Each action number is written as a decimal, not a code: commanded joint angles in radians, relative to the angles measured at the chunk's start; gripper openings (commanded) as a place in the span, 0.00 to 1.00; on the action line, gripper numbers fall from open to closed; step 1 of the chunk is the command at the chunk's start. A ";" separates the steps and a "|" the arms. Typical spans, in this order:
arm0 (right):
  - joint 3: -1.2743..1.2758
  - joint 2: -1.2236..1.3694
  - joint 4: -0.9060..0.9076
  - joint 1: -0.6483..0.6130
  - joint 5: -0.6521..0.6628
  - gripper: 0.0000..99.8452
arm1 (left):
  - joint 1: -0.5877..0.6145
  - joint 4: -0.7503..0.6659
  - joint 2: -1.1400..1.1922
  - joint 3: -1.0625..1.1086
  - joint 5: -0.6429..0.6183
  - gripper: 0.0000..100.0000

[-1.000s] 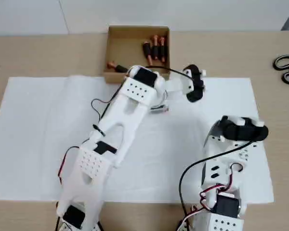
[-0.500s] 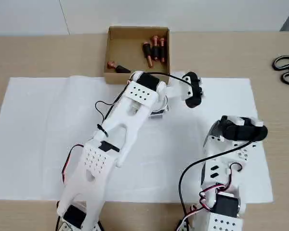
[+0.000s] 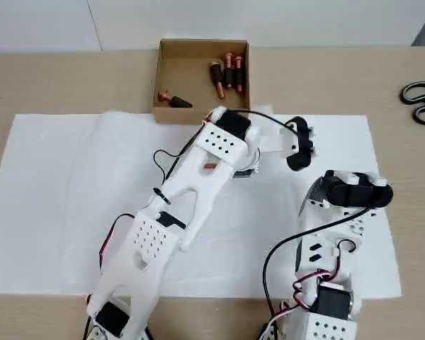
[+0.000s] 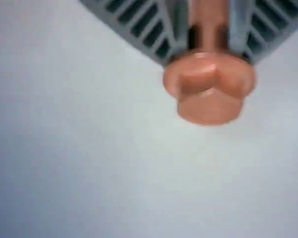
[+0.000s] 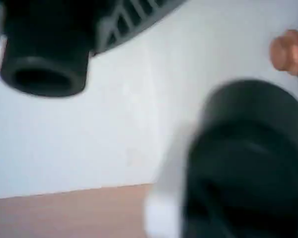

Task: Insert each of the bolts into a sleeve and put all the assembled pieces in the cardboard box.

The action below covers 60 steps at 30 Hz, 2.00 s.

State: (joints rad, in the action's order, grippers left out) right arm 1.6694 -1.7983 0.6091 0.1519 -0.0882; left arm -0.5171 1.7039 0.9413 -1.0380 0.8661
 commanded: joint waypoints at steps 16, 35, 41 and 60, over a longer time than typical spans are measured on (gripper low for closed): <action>-0.014 -0.016 -0.024 -0.377 0.008 0.00 | 0.058 0.049 -0.520 -0.254 -0.624 0.01; -0.017 -0.016 -0.292 -0.427 0.008 0.00 | 0.055 -0.014 -1.283 0.427 -0.761 0.01; -0.018 -0.016 -0.446 -0.427 0.009 0.00 | 0.058 -0.094 -1.550 0.605 -0.763 0.01; 0.014 -0.013 -0.464 -0.429 0.009 0.00 | 0.049 -0.419 -2.147 1.428 -0.331 0.01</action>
State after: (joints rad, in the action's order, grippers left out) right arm 1.6771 -1.7983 0.1718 -0.2716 -0.0882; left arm -0.4618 1.4415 -1.1147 0.3307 0.4242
